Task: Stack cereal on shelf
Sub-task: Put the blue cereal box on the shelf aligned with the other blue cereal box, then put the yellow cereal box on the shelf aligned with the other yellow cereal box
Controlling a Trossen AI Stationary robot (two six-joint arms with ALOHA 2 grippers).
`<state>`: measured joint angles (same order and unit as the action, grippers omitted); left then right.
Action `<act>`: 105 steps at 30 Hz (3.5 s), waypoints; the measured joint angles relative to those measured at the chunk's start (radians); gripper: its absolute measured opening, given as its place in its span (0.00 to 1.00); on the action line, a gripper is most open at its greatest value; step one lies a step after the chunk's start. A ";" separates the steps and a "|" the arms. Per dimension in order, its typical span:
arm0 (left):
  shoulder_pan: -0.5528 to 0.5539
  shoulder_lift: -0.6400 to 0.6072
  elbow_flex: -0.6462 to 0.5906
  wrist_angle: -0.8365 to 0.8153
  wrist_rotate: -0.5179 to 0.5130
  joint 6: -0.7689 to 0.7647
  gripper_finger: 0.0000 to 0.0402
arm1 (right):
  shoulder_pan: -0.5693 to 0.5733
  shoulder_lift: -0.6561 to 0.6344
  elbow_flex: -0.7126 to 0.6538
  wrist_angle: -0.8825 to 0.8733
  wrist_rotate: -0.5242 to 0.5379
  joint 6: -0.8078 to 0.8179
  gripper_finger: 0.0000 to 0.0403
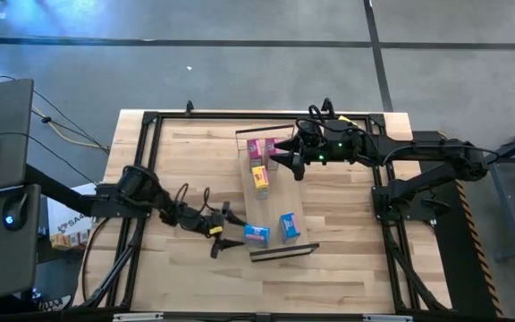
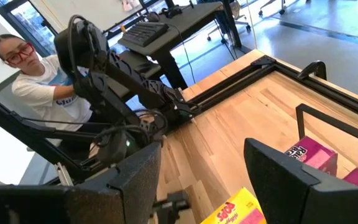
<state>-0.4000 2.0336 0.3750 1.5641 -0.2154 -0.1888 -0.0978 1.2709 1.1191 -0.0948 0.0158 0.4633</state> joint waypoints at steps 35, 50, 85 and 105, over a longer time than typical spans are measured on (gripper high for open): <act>-0.194 -0.294 0.218 -0.811 -0.169 -1.023 0.00 | -0.048 -0.001 0.000 -0.022 0.032 -0.070 0.57; -0.110 -0.292 0.229 -0.865 -0.173 -1.065 0.00 | -0.047 -0.001 0.000 -0.087 -0.020 -0.062 0.57; 0.048 -0.292 0.229 -0.956 -0.006 -0.932 0.00 | -0.011 -0.001 0.000 -0.105 -0.065 -0.019 0.57; 0.369 -0.908 -0.153 -0.980 0.114 -0.829 0.00 | -0.196 -0.031 -0.035 -0.757 0.412 0.405 0.53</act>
<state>-0.0314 1.1253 0.2218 0.5841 -0.1017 -1.0176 -0.2941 1.2402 1.0838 -0.8521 0.4276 0.8688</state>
